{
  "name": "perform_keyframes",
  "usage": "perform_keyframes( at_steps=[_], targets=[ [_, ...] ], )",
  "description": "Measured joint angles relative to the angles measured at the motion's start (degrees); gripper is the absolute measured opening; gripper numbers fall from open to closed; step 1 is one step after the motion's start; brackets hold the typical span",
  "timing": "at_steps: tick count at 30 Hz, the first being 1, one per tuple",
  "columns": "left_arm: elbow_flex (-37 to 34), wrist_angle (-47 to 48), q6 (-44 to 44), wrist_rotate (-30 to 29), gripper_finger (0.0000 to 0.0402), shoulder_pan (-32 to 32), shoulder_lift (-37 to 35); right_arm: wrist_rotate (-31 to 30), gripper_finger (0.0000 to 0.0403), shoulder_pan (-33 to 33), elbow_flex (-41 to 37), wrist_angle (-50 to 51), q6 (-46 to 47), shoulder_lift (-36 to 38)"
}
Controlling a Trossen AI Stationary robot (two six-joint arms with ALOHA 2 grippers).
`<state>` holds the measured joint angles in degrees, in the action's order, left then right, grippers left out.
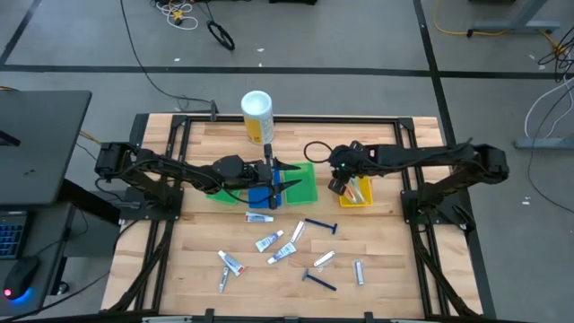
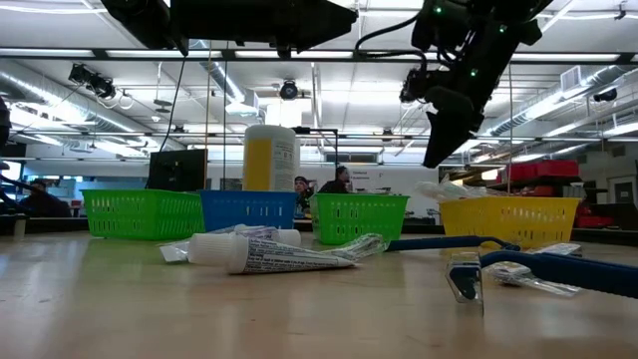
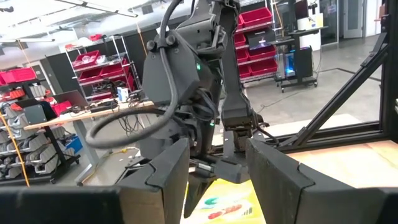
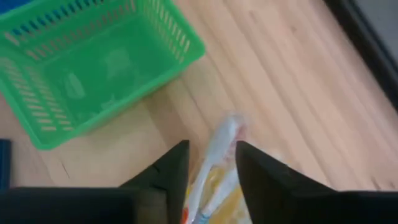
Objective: Pick & Place Travel size toiletries
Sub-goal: Adjust the red and white toothbrush in the yellow bin
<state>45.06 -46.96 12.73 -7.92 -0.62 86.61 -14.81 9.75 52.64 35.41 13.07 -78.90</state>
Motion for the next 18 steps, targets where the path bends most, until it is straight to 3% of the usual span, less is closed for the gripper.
perform_keyframes(
  at_steps=[7,11,18],
  targets=[
    [0.00,0.00,-0.02,0.00,0.0169,0.02,0.00,-3.23,0.0206,-0.03,-0.59,0.13,0.35,-2.78],
    [0.00,-0.02,0.07,0.00,0.0169,0.02,0.00,-6.04,0.0210,-0.01,-0.61,-1.04,1.05,-3.12],
    [0.00,-0.02,0.22,-0.01,0.0169,0.01,0.00,-1.74,0.0203,-0.06,-0.63,-2.64,2.31,-4.89]
  ],
)
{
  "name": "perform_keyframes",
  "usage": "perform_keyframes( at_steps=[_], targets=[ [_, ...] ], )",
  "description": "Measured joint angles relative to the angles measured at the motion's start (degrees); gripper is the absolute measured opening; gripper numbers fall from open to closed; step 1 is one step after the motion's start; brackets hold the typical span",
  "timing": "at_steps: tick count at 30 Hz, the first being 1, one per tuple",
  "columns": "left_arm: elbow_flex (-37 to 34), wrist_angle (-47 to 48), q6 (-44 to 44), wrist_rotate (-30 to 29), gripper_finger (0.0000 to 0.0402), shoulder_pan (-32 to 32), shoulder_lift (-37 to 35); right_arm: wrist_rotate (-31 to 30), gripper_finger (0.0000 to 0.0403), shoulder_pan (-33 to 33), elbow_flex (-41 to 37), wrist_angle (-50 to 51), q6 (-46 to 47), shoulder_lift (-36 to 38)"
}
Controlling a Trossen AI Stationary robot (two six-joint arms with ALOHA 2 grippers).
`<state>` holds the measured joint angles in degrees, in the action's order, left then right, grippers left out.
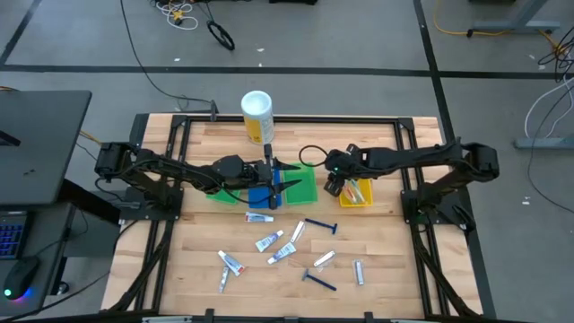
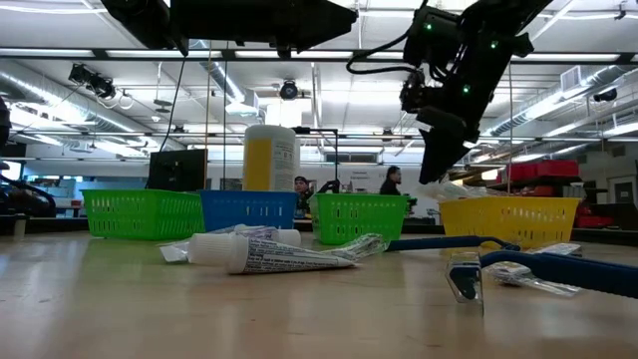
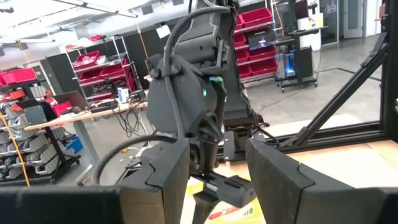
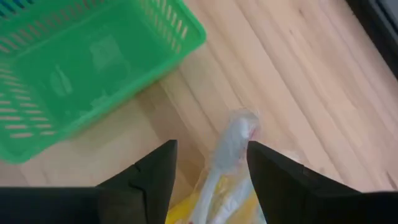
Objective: Pick & Place Travel size toiletries
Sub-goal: Adjust the red and white toothbrush in the yellow bin
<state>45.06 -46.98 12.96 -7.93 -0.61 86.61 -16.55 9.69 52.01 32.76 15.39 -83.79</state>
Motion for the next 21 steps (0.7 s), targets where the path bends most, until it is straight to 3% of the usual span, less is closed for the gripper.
perform_keyframes(
  at_steps=[15,21],
  targets=[
    [-0.02,0.11,1.00,-0.05,0.0169,0.01,0.00,-7.28,0.0201,-0.09,-0.02,-0.03,-0.89,-1.33],
    [-0.02,0.08,1.00,-0.05,0.0169,0.01,0.00,-5.75,0.0199,0.01,-0.02,0.13,-0.79,-2.63]
  ],
)
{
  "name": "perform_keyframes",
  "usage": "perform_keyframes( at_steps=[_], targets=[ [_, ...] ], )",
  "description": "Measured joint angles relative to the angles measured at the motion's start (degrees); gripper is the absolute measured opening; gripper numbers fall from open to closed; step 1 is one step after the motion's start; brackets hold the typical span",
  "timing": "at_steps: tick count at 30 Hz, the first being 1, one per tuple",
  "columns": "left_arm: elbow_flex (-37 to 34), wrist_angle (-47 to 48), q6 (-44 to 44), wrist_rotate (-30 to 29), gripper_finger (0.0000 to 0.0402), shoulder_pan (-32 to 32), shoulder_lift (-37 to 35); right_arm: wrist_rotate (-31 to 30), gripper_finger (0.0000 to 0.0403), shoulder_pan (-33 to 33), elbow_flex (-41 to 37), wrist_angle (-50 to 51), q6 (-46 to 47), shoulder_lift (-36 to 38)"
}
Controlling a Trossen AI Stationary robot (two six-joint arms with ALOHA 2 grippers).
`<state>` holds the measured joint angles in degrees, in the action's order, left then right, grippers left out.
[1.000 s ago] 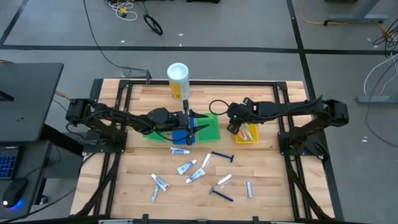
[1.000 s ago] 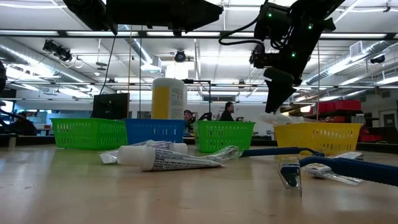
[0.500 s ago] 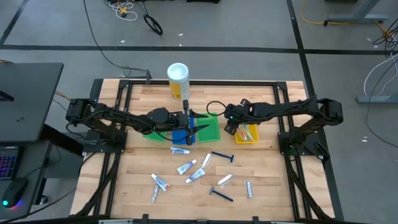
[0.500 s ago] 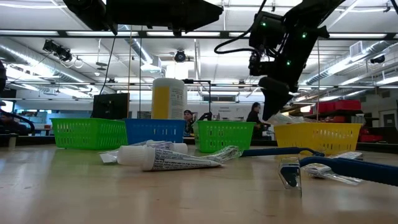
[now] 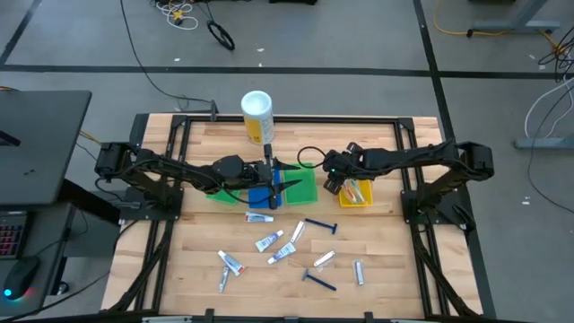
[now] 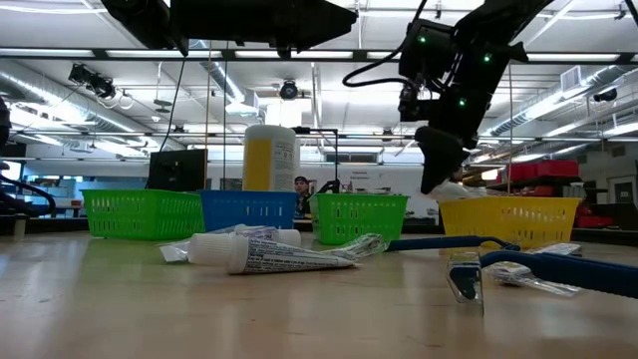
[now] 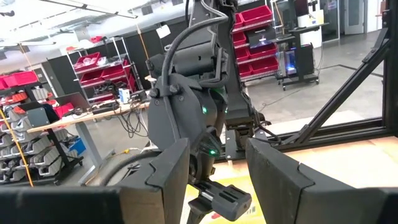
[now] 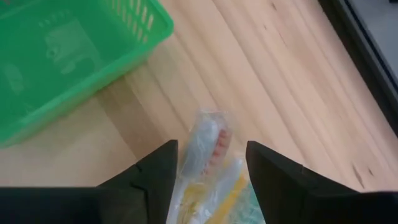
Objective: Pick & Place Travel size toiletries
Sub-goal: Adjust the red and white toothbrush in the yellow bin
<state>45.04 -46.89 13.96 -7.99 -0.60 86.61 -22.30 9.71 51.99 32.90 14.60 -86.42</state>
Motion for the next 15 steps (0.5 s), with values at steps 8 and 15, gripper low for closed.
perform_keyframes(
  at_steps=[8,15],
  targets=[
    [0.00,0.00,0.15,0.02,0.0169,-0.01,0.00,-0.02,0.0118,0.01,0.00,0.42,0.84,-0.61],
    [0.00,-0.02,0.22,0.00,0.0169,0.00,0.00,-0.09,0.0052,-0.04,0.00,0.62,1.36,-0.61]
  ],
)
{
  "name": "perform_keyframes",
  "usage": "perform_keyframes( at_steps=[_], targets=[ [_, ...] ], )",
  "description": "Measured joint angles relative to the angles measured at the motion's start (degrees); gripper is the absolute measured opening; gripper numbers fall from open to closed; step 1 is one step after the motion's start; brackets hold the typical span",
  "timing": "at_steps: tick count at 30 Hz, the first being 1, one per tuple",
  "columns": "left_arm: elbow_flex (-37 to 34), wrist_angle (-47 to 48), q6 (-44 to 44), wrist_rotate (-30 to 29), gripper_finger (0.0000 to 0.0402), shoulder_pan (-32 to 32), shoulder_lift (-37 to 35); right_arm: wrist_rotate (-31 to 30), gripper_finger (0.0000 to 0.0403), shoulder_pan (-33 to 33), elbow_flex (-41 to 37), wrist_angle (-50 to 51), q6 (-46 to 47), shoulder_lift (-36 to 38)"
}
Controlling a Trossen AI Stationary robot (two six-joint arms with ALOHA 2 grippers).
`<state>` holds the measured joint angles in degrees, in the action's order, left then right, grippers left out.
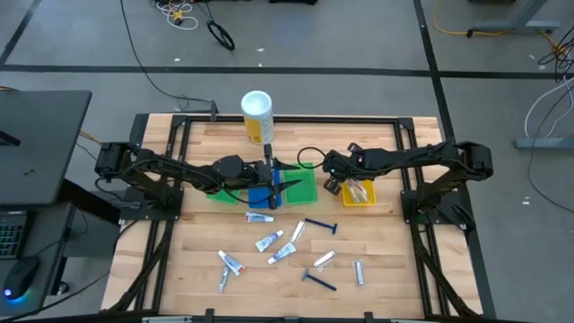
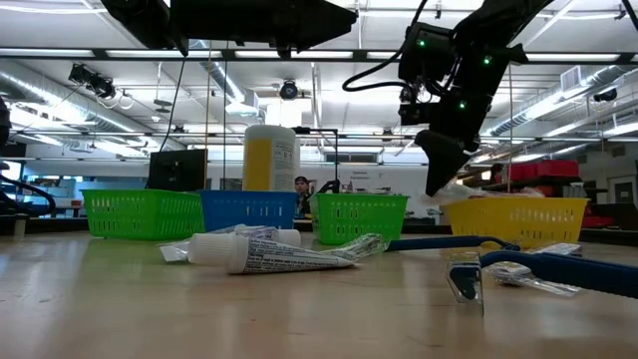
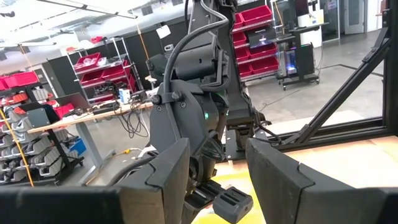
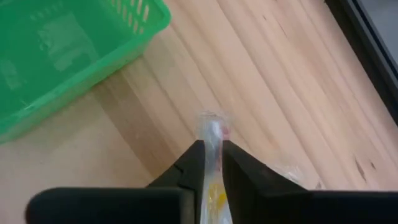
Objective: Pick & Place Travel size toiletries
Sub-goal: Adjust the red and white toothbrush in the yellow bin
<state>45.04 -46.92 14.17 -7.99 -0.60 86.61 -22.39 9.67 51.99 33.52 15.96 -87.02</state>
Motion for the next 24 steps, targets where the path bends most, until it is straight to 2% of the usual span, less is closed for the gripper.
perform_keyframes(
  at_steps=[7,14,20,24],
  targets=[
    [-0.03,0.00,0.00,0.00,0.0169,-0.01,0.00,0.02,0.0041,-0.16,0.00,0.02,2.80,0.38],
    [-0.04,-0.01,0.06,0.00,0.0169,-0.01,0.00,-1.31,0.0007,-1.57,0.00,0.32,3.75,5.51],
    [-0.04,0.00,0.20,0.00,0.0169,0.00,0.00,-1.84,0.0002,-3.69,0.00,4.34,7.55,11.25],
    [-0.04,0.01,0.20,0.02,0.0169,-0.02,0.00,-5.48,0.0002,-5.80,0.00,10.69,14.78,13.90]
  ],
)
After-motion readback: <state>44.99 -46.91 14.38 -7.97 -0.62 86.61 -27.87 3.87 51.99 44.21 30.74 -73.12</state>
